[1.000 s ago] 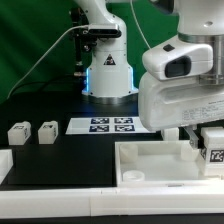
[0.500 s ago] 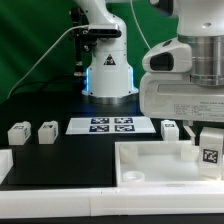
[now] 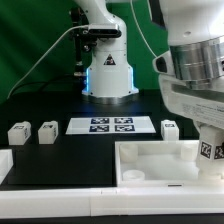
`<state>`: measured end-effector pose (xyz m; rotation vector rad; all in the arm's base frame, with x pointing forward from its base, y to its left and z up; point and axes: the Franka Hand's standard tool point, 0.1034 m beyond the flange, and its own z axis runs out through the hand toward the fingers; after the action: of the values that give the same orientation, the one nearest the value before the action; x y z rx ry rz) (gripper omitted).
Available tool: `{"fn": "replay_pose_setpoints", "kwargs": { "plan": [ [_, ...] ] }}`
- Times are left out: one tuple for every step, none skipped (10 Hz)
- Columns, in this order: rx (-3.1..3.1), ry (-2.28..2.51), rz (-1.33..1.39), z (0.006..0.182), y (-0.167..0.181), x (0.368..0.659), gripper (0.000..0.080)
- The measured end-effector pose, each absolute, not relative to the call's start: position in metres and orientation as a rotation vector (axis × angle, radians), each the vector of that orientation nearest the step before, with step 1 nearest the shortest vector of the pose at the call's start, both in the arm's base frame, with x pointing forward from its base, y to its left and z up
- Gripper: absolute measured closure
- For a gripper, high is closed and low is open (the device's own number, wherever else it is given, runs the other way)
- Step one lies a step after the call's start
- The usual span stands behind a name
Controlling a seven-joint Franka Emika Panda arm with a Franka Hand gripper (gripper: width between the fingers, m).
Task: Assemble one leg
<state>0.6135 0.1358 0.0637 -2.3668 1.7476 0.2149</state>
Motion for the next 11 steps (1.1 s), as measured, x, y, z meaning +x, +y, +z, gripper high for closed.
{"fn": "replay_pose_setpoints", "kwargs": {
  "plan": [
    [-2.284,1.854,0.232,0.064,0.137,0.613,0.05],
    [-2.25,1.899,0.238,0.064,0.137,0.613,0.0501],
    [-2.128,2.036,0.263,0.063,0.138,0.613,0.0501],
    [-2.031,2.089,0.251,0.059,0.136,0.613,0.0503],
    [-2.047,2.073,0.253,0.059,0.137,0.613,0.0503],
    [-2.072,2.045,0.249,0.059,0.137,0.613,0.0498],
    [-2.12,1.99,0.241,0.06,0.138,0.613,0.0498],
    [-2.173,1.938,0.26,0.061,0.141,0.609,0.0283],
    [-2.306,1.766,0.237,0.061,0.139,0.609,0.0283],
    [-2.465,1.52,0.198,0.062,0.134,0.61,0.0177],
    [-2.582,1.316,0.158,0.063,0.131,0.611,0.0177]
  ]
}}
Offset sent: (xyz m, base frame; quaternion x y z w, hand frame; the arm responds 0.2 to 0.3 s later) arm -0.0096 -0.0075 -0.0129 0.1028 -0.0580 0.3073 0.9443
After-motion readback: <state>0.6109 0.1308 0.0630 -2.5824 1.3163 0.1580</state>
